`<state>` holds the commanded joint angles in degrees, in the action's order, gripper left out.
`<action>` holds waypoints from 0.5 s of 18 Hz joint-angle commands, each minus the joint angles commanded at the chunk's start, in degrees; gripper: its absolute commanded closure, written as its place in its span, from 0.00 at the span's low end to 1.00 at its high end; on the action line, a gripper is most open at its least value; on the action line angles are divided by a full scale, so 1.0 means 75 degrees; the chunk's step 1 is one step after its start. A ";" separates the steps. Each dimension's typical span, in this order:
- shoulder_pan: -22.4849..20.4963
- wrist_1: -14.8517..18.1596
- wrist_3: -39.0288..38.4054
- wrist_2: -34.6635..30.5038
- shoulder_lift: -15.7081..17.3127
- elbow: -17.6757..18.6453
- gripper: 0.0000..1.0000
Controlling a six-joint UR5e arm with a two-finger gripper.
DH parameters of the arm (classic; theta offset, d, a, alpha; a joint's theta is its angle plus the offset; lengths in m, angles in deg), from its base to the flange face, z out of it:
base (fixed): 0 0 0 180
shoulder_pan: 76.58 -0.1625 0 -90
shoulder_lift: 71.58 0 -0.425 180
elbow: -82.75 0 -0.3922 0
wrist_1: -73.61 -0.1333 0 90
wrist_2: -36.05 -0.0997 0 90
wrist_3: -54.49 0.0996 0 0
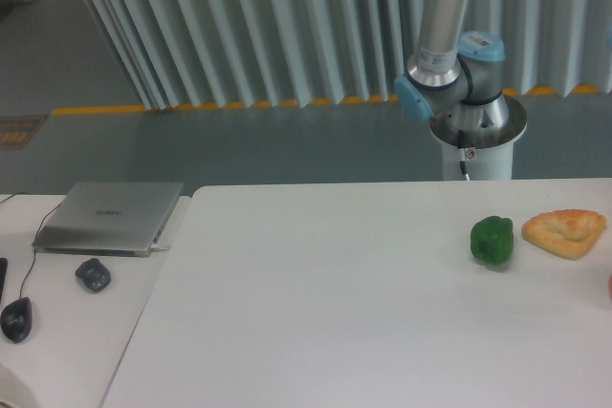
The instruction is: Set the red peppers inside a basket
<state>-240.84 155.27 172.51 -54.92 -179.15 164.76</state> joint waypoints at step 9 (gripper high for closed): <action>-0.0446 -0.0585 0.2392 -0.1145 -0.0176 0.0070 0.51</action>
<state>-244.19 150.88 190.45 -63.51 -180.47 165.28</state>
